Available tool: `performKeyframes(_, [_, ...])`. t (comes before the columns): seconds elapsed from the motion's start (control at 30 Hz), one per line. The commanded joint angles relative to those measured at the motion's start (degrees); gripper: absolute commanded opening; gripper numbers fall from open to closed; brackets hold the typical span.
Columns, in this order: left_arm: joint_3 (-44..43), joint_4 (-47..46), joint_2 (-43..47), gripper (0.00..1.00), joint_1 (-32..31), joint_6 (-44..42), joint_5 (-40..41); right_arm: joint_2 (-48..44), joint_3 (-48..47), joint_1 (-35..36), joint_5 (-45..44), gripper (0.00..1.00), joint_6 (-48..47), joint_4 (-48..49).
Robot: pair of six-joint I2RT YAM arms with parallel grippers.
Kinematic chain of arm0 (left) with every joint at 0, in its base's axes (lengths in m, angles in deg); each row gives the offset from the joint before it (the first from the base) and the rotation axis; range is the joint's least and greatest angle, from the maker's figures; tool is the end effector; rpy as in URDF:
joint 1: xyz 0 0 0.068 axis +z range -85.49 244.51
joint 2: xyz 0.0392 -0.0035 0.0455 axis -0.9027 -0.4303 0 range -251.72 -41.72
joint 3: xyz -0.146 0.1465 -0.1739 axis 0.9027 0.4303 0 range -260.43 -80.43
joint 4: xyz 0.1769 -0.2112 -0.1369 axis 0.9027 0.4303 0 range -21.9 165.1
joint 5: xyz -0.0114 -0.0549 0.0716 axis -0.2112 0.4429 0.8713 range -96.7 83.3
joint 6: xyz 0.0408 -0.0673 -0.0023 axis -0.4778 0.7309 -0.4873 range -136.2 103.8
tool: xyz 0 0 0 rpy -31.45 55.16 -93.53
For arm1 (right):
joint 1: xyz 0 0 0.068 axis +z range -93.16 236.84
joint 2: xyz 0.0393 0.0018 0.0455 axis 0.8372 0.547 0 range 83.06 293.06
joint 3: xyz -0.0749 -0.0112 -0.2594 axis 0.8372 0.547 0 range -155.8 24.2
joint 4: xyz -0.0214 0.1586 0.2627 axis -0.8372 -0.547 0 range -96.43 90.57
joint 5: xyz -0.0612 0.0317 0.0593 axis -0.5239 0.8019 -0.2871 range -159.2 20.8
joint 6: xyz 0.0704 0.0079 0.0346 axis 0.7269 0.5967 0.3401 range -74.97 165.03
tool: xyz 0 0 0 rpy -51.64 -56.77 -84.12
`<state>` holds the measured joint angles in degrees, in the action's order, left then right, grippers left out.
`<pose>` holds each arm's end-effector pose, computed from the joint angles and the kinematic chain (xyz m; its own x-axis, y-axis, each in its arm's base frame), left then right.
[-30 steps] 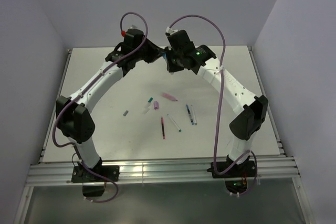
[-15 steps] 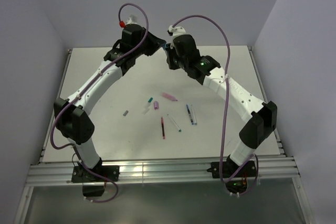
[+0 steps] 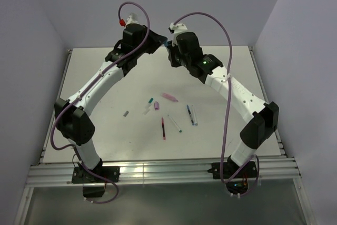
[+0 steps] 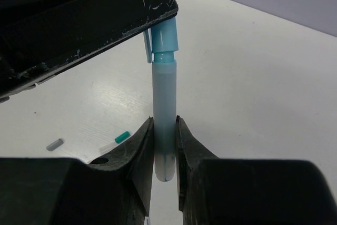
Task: Insert the pens into the pen caps
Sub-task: Press the pen cap onto the pen.
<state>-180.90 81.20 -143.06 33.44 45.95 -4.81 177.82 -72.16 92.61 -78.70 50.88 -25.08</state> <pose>0.4324 -0.2579 0.3911 -0.5284 -0.7133 -0.4604 0.0454 0.5178 -0.8543 0.3815 0.2611 0.3847 -0.3752 -0.1465 -0.9153 -0.4182 0.9080 0.0261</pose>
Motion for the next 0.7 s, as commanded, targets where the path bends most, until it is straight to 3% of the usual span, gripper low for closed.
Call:
performKeyframes(0.0, [1.8,7.9,1.0,0.00,-5.5,-0.9,-10.5,-0.1,-6.9,-2.3,0.4,0.00,-2.3,19.3])
performKeyframes(0.23, [1.1,5.5,1.3,0.00,-5.8,-5.3,-11.7,1.2,-11.4,-8.4,16.9,0.00,6.7,18.4])
performKeyframes(0.47, [3.8,3.6,2.1,0.00,-6.3,-6.4,-13.0,1.0,-13.9,-10.9,21.3,0.00,13.0,18.2])
performKeyframes(0.67, [3.3,3.0,1.8,0.00,-6.9,-5.4,-14.4,1.5,-18.0,-10.6,16.6,0.00,9.6,17.3])
